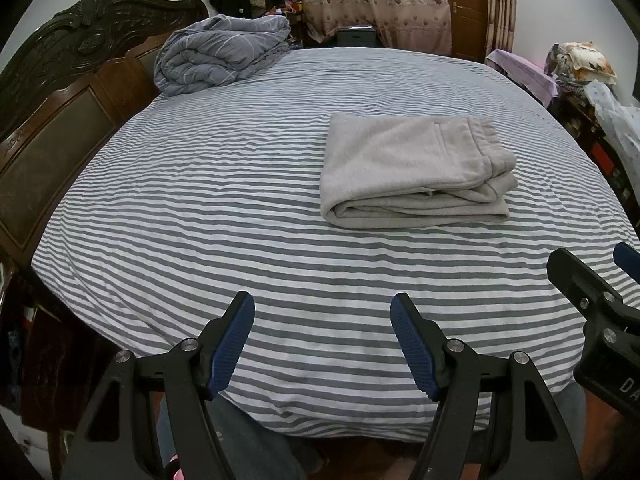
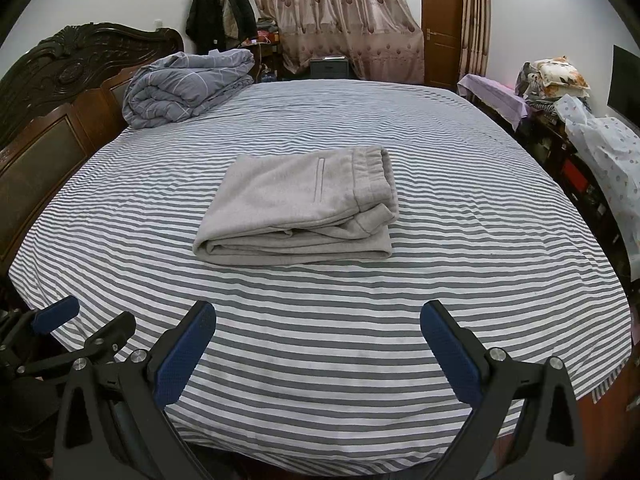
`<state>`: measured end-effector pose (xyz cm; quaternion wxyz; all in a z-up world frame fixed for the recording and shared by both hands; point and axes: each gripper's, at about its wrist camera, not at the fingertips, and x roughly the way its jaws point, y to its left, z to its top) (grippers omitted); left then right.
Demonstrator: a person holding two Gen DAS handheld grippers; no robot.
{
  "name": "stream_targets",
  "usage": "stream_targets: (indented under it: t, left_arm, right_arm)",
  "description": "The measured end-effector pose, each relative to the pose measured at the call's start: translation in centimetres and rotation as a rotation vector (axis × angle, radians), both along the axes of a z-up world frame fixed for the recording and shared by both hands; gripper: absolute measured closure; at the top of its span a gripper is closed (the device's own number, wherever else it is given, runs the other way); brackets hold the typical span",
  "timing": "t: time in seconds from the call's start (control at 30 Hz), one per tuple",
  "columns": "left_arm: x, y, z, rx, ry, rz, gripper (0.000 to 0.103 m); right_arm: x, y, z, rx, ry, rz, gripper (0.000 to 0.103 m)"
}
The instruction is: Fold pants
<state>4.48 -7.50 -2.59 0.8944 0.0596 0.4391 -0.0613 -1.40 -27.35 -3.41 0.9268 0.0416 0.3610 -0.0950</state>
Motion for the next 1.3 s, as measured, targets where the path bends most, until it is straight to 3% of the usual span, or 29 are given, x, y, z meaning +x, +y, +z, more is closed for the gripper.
stream_targets:
  t: [1.3]
  left_arm:
    - [0.34, -0.37, -0.03, 0.008, -0.018, -0.018, 0.032]
  right_arm:
    - [-0.24, -0.1, -0.3, 0.005, 0.004, 0.002, 0.002]
